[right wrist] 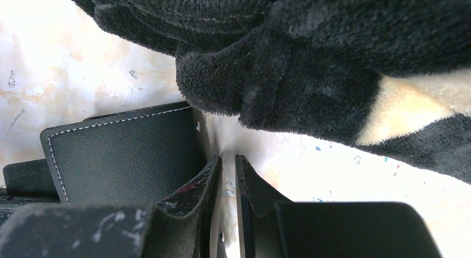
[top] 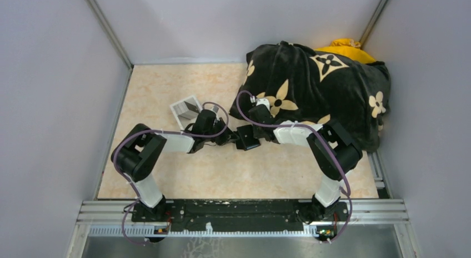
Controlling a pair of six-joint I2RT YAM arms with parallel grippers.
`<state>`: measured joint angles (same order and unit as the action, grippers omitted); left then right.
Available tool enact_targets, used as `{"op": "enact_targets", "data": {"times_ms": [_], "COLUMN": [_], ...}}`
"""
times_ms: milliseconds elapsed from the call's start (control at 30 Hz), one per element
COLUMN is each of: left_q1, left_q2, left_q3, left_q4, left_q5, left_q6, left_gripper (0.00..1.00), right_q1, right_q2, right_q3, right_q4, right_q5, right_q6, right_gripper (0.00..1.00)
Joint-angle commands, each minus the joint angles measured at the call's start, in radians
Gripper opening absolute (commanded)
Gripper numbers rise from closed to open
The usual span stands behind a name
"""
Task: Put the credit cards into the card holder
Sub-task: Open the card holder at the center of the board.
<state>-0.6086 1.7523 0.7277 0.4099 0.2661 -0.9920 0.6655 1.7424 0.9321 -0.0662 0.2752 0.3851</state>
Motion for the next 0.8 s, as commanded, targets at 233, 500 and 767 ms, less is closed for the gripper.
{"op": "enact_targets", "data": {"times_ms": [233,500,767], "left_q1": [-0.028,-0.031,-0.031], "left_q2": [-0.009,-0.068,-0.053], "left_q3": [0.013,-0.007,0.006], "left_q4": [-0.111,-0.197,-0.201], "left_q5": [-0.093,-0.186,-0.188], "left_q6": [0.001,-0.004,-0.001], "left_gripper": [0.0,0.0,0.0], "right_q1": [0.008,0.009,0.008], "right_q2": [0.038,0.044,0.046], "right_q3": [-0.022,-0.026,-0.022], "right_q4": [-0.065,-0.057,-0.056], "right_q5": [-0.041,-0.043,-0.049], "right_q6": [0.0,0.001,0.0], "right_gripper": [0.15,0.15,0.15]}}
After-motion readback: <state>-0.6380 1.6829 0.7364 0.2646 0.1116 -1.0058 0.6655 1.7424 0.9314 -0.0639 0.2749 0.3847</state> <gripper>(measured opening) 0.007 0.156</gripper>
